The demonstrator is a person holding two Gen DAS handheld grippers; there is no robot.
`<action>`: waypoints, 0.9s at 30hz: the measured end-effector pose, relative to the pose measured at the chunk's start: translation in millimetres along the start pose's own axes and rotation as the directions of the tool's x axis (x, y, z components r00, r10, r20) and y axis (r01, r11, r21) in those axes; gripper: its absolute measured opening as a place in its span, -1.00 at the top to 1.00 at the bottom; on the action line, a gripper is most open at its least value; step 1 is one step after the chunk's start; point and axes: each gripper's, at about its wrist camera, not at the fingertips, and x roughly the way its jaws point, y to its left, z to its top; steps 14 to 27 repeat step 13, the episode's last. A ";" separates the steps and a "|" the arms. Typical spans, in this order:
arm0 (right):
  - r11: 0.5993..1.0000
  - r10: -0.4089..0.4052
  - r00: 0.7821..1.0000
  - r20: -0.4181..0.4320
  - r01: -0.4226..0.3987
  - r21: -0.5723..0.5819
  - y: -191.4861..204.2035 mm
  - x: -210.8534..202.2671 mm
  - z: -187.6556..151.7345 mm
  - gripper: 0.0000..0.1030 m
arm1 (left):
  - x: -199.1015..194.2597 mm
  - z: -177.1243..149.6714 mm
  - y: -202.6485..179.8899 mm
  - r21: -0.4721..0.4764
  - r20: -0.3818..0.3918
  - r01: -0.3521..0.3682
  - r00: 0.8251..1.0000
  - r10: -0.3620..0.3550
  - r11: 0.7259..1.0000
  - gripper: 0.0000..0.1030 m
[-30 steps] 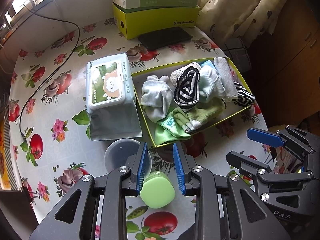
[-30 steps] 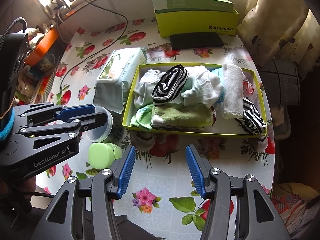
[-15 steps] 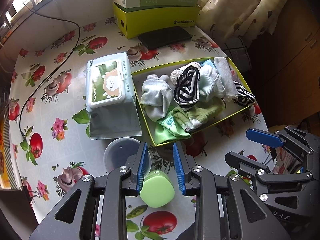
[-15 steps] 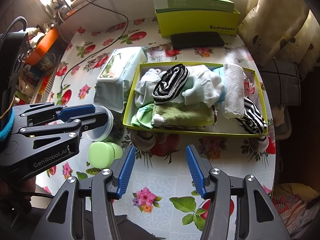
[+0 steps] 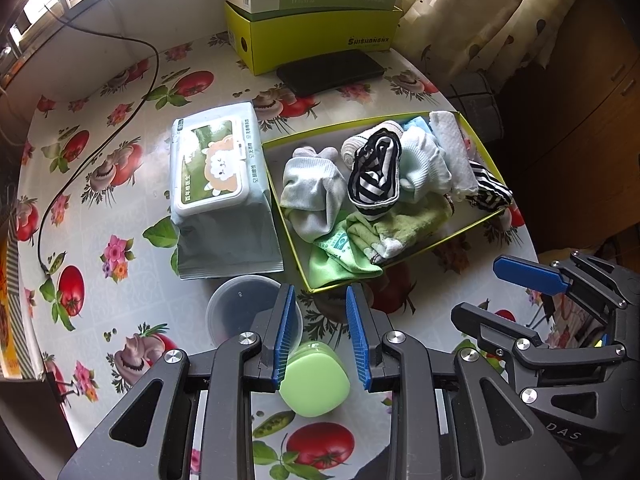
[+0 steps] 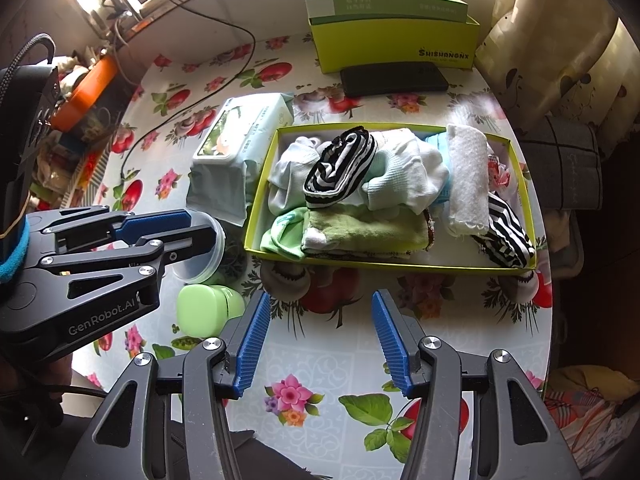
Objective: Organize soft objects
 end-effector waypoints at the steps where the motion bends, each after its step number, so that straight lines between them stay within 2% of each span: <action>1: 1.000 0.000 1.000 0.000 0.000 0.000 -0.1 0.0 0.1 -0.03 | 0.1 -0.2 0.1 0.000 0.000 -0.001 1.000 0.001 1.000 0.46; 27: 1.000 0.002 1.000 0.000 -0.002 0.001 -1.1 1.0 0.7 -0.03 | 1.7 1.7 1.6 0.002 0.011 -0.008 1.000 0.008 1.000 0.46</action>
